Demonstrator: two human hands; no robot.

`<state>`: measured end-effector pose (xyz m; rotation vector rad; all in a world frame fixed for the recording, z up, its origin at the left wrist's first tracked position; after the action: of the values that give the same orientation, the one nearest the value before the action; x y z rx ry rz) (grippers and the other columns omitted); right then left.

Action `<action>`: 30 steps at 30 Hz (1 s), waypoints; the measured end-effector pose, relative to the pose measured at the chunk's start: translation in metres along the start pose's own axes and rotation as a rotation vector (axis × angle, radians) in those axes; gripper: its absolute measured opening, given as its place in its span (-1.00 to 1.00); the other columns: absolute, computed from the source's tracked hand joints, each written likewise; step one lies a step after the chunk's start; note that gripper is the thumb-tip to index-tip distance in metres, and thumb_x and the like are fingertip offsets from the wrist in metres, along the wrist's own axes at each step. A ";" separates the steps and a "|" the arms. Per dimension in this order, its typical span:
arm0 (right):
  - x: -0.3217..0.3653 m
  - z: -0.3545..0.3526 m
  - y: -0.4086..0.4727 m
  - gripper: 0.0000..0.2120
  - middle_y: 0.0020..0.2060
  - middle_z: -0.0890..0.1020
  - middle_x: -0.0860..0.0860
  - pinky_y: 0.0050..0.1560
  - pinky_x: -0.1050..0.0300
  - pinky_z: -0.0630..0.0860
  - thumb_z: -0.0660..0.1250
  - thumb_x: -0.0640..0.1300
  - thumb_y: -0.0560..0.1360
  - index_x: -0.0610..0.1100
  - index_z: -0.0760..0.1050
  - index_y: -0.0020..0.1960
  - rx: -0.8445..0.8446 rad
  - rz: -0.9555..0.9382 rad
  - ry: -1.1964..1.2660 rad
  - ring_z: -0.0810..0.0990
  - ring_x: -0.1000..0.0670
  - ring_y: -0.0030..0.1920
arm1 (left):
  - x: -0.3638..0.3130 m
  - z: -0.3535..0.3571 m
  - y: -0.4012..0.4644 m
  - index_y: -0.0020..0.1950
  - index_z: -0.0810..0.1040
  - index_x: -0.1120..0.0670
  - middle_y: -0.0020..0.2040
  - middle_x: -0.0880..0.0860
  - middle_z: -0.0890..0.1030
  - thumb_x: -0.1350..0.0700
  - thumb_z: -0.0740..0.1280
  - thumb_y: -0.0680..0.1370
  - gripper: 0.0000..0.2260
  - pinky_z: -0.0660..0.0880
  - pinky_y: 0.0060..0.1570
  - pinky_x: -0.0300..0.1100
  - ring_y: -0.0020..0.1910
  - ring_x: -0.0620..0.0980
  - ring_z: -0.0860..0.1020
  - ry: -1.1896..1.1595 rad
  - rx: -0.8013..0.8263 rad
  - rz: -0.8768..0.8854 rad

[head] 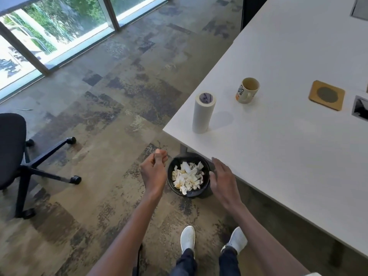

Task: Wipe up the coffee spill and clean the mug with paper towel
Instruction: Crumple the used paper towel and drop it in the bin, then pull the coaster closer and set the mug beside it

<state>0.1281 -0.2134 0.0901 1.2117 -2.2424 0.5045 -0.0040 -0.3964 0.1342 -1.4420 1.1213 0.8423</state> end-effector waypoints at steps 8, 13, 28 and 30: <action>0.013 -0.013 -0.012 -0.57 0.29 0.52 -0.12 0.31 0.03 0.44 0.26 -0.23 0.57 -0.14 0.34 0.43 -0.076 0.000 0.013 0.46 -0.09 0.29 | -0.002 -0.002 0.000 0.16 0.65 -0.02 0.07 -0.04 0.69 -0.02 0.15 0.72 -0.72 0.58 0.19 -0.06 0.12 -0.03 0.66 0.027 -0.013 0.033; 0.017 -0.020 -0.017 -0.58 0.32 0.52 -0.14 0.35 -0.07 0.43 0.27 -0.23 0.57 -0.21 0.38 0.42 -0.092 -0.031 -0.056 0.43 -0.10 0.33 | -0.004 0.004 -0.009 0.24 0.67 0.05 0.08 -0.10 0.66 -0.05 0.15 0.71 -0.66 0.47 -0.07 -0.29 0.09 -0.09 0.63 0.110 0.020 0.091; -0.011 -0.078 -0.018 -0.55 0.48 0.31 -0.22 0.46 -0.08 0.25 0.19 -0.03 0.62 -0.18 0.33 0.46 -0.369 0.111 -0.334 0.31 -0.20 0.46 | -0.044 0.070 -0.042 0.57 0.36 0.02 0.03 -0.24 0.61 0.00 0.11 0.73 -0.60 0.45 0.03 -0.41 0.04 -0.58 0.47 0.339 0.288 0.448; -0.021 -0.092 -0.016 -0.54 0.50 0.28 -0.22 0.48 -0.10 0.23 0.16 -0.01 0.63 -0.18 0.31 0.47 -0.393 0.150 -0.345 0.28 -0.20 0.48 | -0.052 0.089 -0.049 0.58 0.33 0.01 0.47 -0.02 0.50 -0.01 0.11 0.73 -0.58 0.39 0.39 -0.13 0.45 -0.21 0.40 0.346 0.363 0.504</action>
<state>0.1767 -0.1573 0.1507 0.9865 -2.5745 -0.1073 0.0337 -0.2999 0.1821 -1.0323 1.8465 0.6887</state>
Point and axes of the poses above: each hand's wrist, its own y-axis towards the middle knuckle, its own z-axis out of the palm, x = y × z, the point moved 4 cm from there along y, towards the middle knuckle
